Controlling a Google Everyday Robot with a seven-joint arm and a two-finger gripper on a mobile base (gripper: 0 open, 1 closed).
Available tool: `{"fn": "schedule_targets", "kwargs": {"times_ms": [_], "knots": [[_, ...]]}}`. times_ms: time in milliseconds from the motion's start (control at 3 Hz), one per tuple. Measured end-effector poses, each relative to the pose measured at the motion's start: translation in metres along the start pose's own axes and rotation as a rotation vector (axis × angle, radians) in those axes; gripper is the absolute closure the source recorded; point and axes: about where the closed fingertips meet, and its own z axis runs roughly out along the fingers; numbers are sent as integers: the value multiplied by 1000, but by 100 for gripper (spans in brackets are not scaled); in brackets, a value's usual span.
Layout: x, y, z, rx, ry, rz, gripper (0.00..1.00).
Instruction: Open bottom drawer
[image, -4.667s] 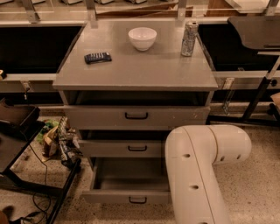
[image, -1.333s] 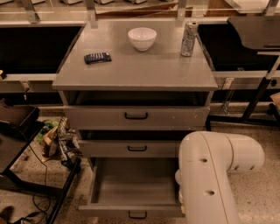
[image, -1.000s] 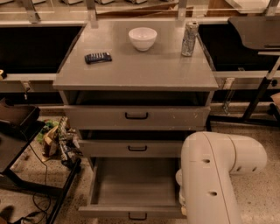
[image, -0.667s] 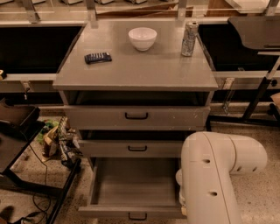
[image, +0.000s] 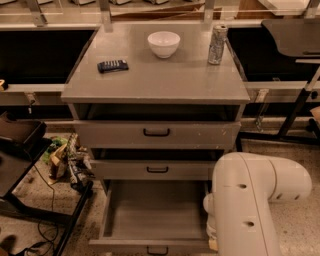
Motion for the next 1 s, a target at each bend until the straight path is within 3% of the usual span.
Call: {"fn": "schedule_targets", "kwargs": {"times_ms": [1000], "knots": [[0,0,0,0,0,0,11]]}}
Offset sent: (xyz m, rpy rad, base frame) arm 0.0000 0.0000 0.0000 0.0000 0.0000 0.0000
